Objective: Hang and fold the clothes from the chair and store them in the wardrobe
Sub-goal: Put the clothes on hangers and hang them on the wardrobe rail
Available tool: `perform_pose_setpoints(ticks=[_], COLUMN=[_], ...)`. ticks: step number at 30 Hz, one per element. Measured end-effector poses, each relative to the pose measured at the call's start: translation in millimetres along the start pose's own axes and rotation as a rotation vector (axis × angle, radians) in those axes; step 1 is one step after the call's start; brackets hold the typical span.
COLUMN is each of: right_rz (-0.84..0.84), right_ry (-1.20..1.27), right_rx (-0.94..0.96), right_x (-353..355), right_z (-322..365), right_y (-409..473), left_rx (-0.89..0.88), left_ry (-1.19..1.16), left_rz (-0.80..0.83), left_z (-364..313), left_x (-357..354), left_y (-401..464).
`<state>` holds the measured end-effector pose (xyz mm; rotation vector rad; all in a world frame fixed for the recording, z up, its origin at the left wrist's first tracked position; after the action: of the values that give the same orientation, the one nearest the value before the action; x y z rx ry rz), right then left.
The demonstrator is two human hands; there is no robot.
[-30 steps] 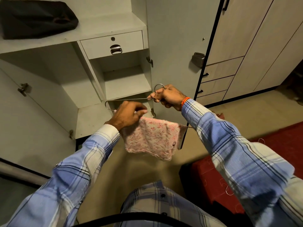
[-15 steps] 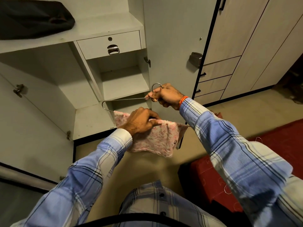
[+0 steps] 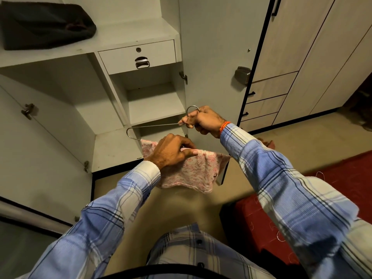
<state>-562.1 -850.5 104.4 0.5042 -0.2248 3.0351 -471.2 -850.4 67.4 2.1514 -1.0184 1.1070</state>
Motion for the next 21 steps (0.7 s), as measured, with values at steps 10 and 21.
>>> perform_pose_setpoints(ticks=[10, 21], right_rz=[-0.017, -0.573], right_ry=[-0.086, -0.394], right_rx=[0.021, 0.111], right_x=[-1, 19], right_z=[5, 30], right_y=[8, 19], left_rx=[0.099, 0.382], left_ry=[0.083, -0.104], left_rz=[-0.478, -0.435], left_z=[14, 51], left_x=[90, 112], left_y=[-15, -9])
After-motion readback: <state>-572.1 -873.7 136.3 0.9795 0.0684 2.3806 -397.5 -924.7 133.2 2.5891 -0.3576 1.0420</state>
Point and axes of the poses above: each hand's wrist, its own y-axis towards the middle knuckle, its own x-axis out of the back of the hand, z = x × y, the point moved 10 cm from there along y, towards the middle knuckle, and after that the axes turned 5 degrees about -y, right-handed, at the moved point
